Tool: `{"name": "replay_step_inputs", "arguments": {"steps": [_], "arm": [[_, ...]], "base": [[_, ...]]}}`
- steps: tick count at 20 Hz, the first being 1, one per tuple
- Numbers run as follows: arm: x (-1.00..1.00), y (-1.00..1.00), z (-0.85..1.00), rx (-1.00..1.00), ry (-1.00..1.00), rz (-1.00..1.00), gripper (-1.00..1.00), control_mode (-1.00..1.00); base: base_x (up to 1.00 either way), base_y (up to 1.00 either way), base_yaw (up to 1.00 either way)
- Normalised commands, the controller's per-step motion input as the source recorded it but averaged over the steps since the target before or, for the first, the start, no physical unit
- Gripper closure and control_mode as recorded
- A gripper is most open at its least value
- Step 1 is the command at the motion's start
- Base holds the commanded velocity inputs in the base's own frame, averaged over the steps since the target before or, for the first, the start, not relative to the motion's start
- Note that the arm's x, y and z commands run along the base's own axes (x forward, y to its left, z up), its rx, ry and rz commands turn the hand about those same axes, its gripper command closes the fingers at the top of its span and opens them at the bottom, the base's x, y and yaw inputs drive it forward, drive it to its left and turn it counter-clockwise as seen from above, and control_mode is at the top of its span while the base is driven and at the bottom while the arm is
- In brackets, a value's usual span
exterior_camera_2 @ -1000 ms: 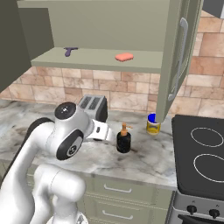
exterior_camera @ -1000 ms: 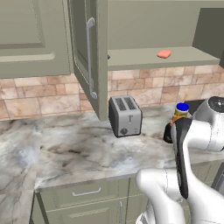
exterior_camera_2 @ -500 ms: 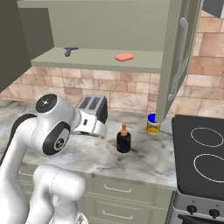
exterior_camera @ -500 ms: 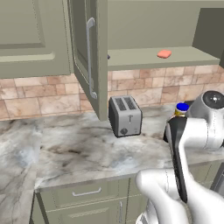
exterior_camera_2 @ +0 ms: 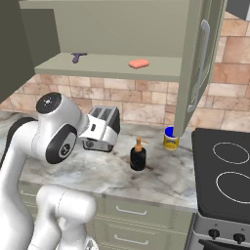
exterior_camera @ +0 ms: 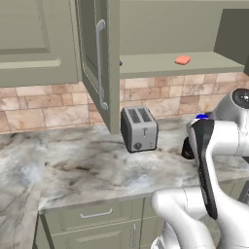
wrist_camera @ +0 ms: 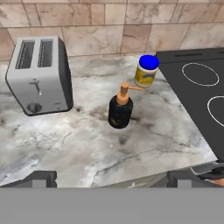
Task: Pick the bar soap and soap dispenser from the cabinet and place them on the counter.
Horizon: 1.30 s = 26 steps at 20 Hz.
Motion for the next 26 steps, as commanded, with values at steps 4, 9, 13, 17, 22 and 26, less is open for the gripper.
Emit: {"name": "replay_step_inputs", "arguments": {"steps": [4,9,13,17,22,26], "arm": [[0.0,-0.01,0.25,0.12,-0.02,0.0,-1.0,-1.0],[0.0,0.08,0.4,0.02,-0.01,-0.03,-1.0,-1.0],[-0.03,0.12,0.4,0.0,-0.05,-0.05,-1.0,-1.0],[-0.06,0.1,0.33,0.0,-0.11,-0.03,-1.0,-1.0],[0.0,0.1,0.34,0.0,-0.1,-0.03,-1.0,-1.0],[0.0,0.11,0.34,0.0,-0.1,-0.02,-1.0,-1.0]], "base": [[0.0,0.0,0.0],[0.0,0.0,0.0],[0.0,0.0,0.0],[0.0,0.0,0.0],[0.0,0.0,0.0],[0.0,0.0,0.0]]}}
